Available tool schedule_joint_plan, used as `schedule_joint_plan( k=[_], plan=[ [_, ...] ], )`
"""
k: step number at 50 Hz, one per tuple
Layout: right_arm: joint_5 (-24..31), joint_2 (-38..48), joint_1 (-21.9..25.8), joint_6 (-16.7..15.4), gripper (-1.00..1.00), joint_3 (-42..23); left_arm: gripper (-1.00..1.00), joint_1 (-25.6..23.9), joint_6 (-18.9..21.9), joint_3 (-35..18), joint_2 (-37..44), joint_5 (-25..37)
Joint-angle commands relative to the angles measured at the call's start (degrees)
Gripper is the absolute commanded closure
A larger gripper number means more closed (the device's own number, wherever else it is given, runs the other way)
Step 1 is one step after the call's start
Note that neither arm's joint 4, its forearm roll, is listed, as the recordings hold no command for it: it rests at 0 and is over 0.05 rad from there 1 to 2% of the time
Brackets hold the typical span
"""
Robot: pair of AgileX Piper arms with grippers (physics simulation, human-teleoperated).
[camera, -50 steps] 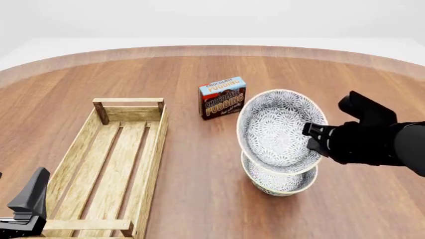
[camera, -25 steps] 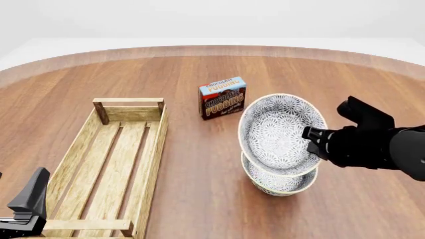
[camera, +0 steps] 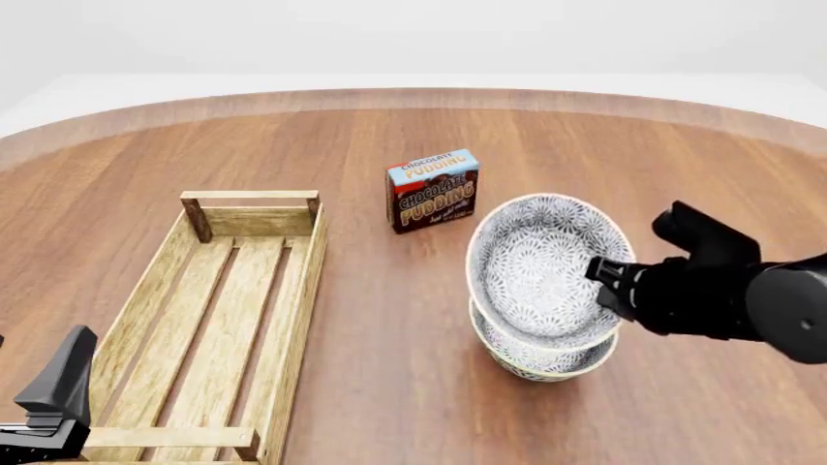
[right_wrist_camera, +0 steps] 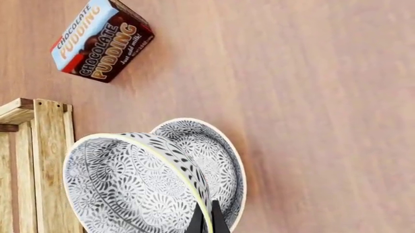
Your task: Stack the left bowl on the right bowl and place them in the tray.
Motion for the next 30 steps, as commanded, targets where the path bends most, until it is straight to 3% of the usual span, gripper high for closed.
schedule_joint_plan(
  k=[1, 30],
  plan=[
    [-1.7, 0.6, 0.1, 0.4, 1.0, 0.8, -1.0, 0.0, 0.0, 0.0, 0.0, 0.0],
    [-4.1, 2.8, -0.9, 0.0, 1.0, 1.5, -1.0, 0.0, 0.0, 0.0, 0.0, 0.0]
  ],
)
